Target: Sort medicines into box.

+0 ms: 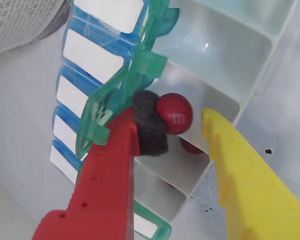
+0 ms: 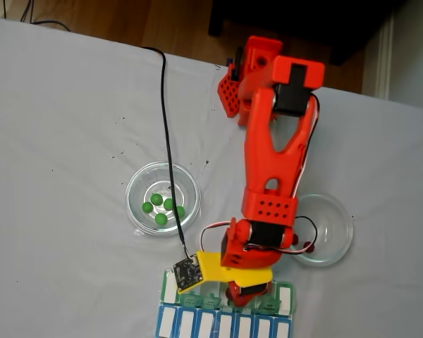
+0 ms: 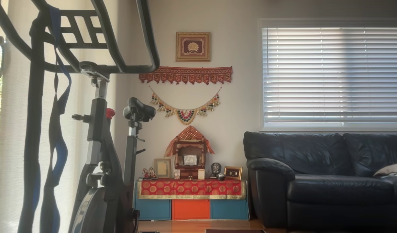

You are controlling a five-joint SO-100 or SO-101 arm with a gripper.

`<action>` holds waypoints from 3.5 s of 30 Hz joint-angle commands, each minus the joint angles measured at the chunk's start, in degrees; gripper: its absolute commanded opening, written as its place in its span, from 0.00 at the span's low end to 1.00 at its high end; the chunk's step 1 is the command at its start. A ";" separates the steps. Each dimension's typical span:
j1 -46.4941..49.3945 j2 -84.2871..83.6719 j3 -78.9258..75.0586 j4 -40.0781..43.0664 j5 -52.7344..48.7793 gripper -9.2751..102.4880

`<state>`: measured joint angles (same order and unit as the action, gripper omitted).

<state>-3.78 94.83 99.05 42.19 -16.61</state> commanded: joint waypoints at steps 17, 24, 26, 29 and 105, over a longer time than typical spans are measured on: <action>-1.23 6.59 0.35 -0.53 -0.70 0.27; -1.14 6.59 0.35 -0.79 -0.79 0.26; -1.23 6.59 0.44 -0.79 -0.79 0.26; -1.32 7.21 0.62 -0.79 -0.53 0.25; -25.84 20.83 11.07 18.90 11.43 0.26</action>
<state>-29.09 113.55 110.83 62.23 -4.66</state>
